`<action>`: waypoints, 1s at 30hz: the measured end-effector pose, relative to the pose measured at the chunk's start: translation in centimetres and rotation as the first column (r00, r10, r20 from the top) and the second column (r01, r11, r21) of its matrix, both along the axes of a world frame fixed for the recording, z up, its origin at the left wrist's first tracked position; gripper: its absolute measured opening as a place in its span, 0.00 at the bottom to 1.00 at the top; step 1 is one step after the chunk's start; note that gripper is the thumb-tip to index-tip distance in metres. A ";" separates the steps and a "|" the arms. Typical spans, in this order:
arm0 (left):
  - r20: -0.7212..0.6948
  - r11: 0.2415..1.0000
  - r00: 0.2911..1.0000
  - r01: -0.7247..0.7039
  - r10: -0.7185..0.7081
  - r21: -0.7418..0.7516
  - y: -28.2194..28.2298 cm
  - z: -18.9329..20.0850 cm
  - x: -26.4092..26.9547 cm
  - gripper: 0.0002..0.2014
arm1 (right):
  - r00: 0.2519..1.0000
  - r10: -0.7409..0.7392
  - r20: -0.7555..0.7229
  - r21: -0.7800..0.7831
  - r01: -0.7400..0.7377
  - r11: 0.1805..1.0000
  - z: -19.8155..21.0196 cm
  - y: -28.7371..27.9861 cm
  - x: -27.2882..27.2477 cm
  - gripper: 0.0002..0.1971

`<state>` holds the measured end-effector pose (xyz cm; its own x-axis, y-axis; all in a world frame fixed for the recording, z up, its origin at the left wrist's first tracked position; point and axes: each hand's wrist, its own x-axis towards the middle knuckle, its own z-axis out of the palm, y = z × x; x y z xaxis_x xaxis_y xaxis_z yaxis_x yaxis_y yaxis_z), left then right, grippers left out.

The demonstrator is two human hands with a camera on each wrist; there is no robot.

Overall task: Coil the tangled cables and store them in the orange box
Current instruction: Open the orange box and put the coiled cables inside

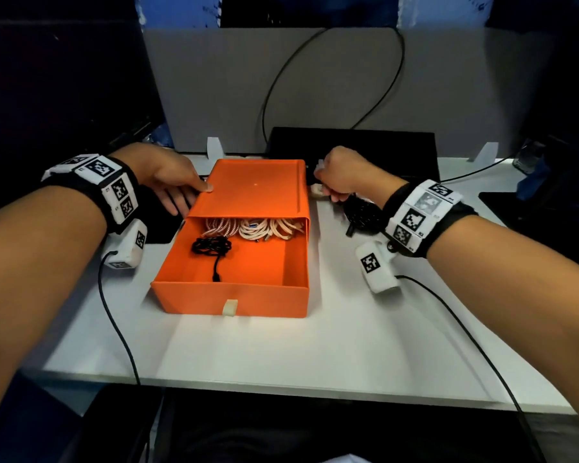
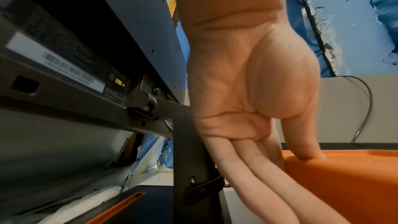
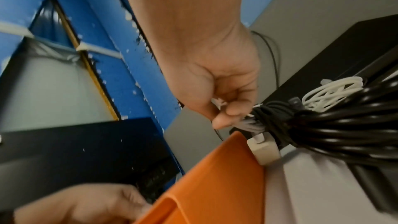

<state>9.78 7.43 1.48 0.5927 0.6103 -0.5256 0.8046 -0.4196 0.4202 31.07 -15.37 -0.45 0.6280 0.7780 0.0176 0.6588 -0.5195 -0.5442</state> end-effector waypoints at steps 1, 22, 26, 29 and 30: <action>0.001 1.000 1.000 0.002 -0.002 -0.001 0.0 0.0 0.0 0.21 | 0.999 0.006 -0.042 0.056 -0.004 0.998 0.4 -0.4 0.4 0.18; 0.006 1.000 1.000 -0.013 0.013 0.016 -0.2 -0.1 0.0 0.22 | 0.784 0.615 0.084 0.180 -0.619 0.764 5.0 -6.0 -10.4 0.11; 0.006 1.000 1.000 -0.008 0.008 0.015 -0.3 -0.2 0.0 0.22 | 0.583 0.734 0.348 -0.216 -0.712 0.668 2.2 -5.9 -12.7 0.13; 0.003 1.000 1.000 -0.005 0.005 0.007 -0.3 -0.1 0.0 0.22 | 0.547 0.733 0.404 -0.421 -0.600 0.680 0.9 -5.6 -12.7 0.06; 0.006 1.000 1.000 -0.007 0.007 0.007 -0.3 0.0 0.0 0.22 | 0.538 0.737 0.409 -0.469 -0.569 0.676 0.5 -5.6 -12.6 0.06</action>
<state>9.81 7.09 1.45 0.5912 0.6183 -0.5179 0.8053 -0.4166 0.4219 18.47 -20.93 0.05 -0.1156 0.9889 -0.0938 0.9885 0.1238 0.0869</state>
